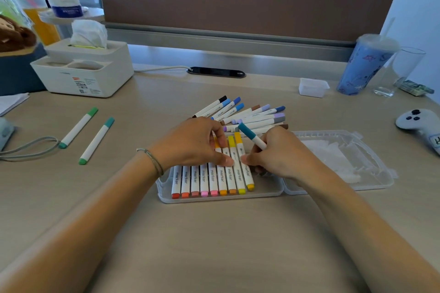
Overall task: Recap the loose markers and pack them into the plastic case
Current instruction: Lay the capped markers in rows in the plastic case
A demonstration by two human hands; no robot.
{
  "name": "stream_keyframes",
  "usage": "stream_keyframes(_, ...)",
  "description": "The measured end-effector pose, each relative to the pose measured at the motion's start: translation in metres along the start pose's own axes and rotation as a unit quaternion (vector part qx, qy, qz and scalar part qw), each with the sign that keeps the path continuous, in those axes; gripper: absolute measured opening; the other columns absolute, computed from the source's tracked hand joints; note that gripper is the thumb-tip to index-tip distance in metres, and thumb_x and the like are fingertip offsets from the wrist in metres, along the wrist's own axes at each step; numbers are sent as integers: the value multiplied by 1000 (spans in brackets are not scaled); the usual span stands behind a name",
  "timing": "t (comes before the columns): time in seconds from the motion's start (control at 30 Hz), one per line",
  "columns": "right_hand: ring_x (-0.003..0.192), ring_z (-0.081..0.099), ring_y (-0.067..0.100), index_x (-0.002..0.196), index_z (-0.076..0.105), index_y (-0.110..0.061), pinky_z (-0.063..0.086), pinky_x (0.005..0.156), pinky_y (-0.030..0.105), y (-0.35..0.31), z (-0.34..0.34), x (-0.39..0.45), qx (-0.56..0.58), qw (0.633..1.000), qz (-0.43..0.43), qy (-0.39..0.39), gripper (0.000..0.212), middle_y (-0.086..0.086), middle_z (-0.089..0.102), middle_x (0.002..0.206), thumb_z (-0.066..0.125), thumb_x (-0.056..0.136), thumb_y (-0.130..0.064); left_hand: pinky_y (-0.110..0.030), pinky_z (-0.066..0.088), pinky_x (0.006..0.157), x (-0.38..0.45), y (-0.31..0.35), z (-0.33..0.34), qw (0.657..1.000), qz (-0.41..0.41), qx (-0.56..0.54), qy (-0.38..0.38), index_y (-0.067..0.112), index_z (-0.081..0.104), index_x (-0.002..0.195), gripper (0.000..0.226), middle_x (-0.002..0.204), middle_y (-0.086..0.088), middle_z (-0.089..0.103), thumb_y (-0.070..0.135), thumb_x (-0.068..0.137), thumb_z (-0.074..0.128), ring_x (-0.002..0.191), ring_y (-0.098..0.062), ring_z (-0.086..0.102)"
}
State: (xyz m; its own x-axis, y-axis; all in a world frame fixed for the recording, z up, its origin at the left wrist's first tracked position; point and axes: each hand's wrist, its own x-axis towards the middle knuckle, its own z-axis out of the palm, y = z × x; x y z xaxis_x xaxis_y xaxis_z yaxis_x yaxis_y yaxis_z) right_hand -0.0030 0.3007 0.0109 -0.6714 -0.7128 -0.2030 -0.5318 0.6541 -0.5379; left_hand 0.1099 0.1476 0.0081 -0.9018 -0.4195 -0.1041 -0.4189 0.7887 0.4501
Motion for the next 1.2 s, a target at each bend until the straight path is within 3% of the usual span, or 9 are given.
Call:
stream_keyframes(0.17, 86, 67, 17, 90, 67, -21, 57, 84, 34, -2, 3, 0, -46, 999, -4, 8, 23, 1, 68, 88, 82, 82, -36, -24, 39, 67, 1, 2, 5, 1000, -3, 5, 25, 33, 61, 88, 32, 78, 20, 48, 57, 75, 78, 72, -5, 49)
stream_keyframes(0.23, 86, 67, 18, 92, 69, -17, 58, 85, 35, -2, 1, -1, -37, 999, -1, 8, 26, 2, 69, 89, 83, 81, -35, -21, 42, 67, 1, 3, 4, 999, 9, -19, 33, 32, 64, 94, 31, 77, 17, 56, 50, 76, 80, 74, -7, 56)
stream_keyframes(0.33, 80, 69, 19, 84, 70, -17, 60, 81, 37, -1, -3, -6, -25, 999, -24, 35, 21, 3, 71, 84, 85, 80, -31, -20, 52, 77, -1, 8, 0, 983, 55, -169, 37, 30, 66, 107, 35, 78, 5, 74, 43, 77, 80, 71, -6, 69)
stream_keyframes(0.47, 76, 69, 15, 80, 70, -22, 60, 78, 38, -4, -3, -12, -27, 995, -86, 49, 15, 0, 72, 81, 83, 82, -28, -16, 51, 58, -3, 18, 3, 936, 95, -328, 87, 15, 71, 98, 20, 74, -4, 75, 32, 87, 71, 62, -14, 69)
stream_keyframes(0.57, 77, 72, 16, 97, 73, -25, 61, 77, 35, -3, -11, -12, 52, 993, -102, -8, 17, -3, 74, 86, 81, 84, -33, -19, 55, 61, -1, 14, 4, 929, 77, -341, 120, 15, 72, 93, 7, 79, -4, 75, 20, 91, 70, 66, -16, 71)
stream_keyframes(0.7, 87, 76, 17, 106, 78, -16, 60, 86, 33, 7, -27, -9, 215, 973, -68, -45, 29, -1, 80, 90, 58, 101, -37, -25, 60, 72, 1, 8, 1, 926, 60, -353, 116, 18, 72, 94, 7, 86, -2, 76, 16, 94, 66, 72, -17, 72)
stream_keyframes(0.8, 76, 72, 17, 101, 78, -10, 55, 71, 28, 12, -27, -5, 278, 956, -59, -68, 36, 5, 80, 87, 48, 107, -30, -24, 60, 72, 1, 10, 2, 921, 51, -370, 113, 17, 71, 100, 11, 93, -7, 75, 10, 94, 64, 75, -18, 72)
stream_keyframes(1.03, 64, 66, 12, 92, 79, -15, 52, 58, 23, 13, -19, 0, 258, 961, -65, -80, 17, 2, 78, 82, 67, 96, -25, -33, 62, 78, 1, 10, 5, 911, 47, -399, 93, 13, 67, 113, 21, 109, -5, 73, 2, 96, 59, 89, -20, 75)
stream_keyframes(1.2, 67, 72, 19, 93, 79, -12, 61, 68, 31, 13, -17, 1, 237, 967, -59, -67, 16, 5, 79, 83, 70, 95, -25, -20, 58, 71, 3, 11, 13, 915, 68, -381, 113, 12, 70, 113, 23, 110, -2, 73, 2, 93, 64, 91, -14, 74)
